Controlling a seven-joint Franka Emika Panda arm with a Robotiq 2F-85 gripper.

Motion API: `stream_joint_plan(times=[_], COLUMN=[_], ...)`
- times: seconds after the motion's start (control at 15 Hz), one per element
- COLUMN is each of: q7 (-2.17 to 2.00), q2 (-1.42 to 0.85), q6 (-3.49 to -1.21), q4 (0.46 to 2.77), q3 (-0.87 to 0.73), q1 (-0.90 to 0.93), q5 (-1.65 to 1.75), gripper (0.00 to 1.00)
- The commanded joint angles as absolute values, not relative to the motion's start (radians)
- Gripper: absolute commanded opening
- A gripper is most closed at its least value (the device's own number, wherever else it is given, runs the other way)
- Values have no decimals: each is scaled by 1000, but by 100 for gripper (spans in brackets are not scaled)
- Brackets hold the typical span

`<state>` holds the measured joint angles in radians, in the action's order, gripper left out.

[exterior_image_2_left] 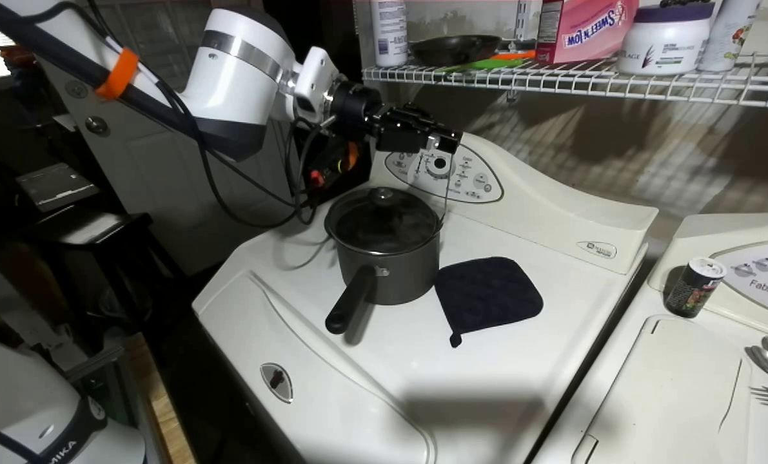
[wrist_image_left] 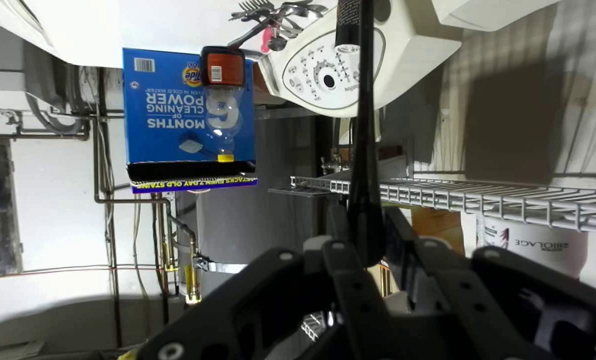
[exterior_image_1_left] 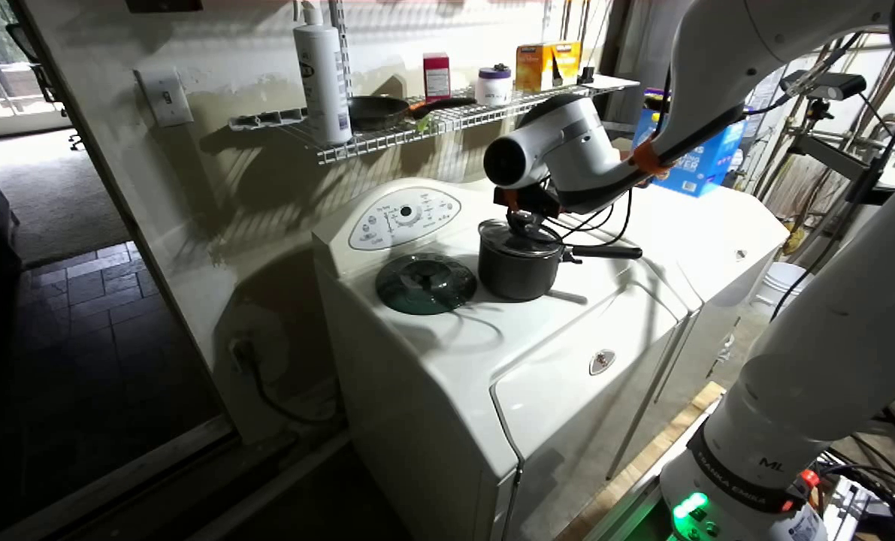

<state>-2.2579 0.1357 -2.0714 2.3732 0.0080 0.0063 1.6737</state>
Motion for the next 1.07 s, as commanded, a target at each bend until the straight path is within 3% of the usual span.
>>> stream_joint_plan(times=[0.0, 1.0], q7=[-2327, -2423], q2=[134, 133], q6=[-2023, -1901], q4=[2400, 2450], q3=[16, 36], q1=[20, 49], q5=[1723, 1782], gripper=[5, 5])
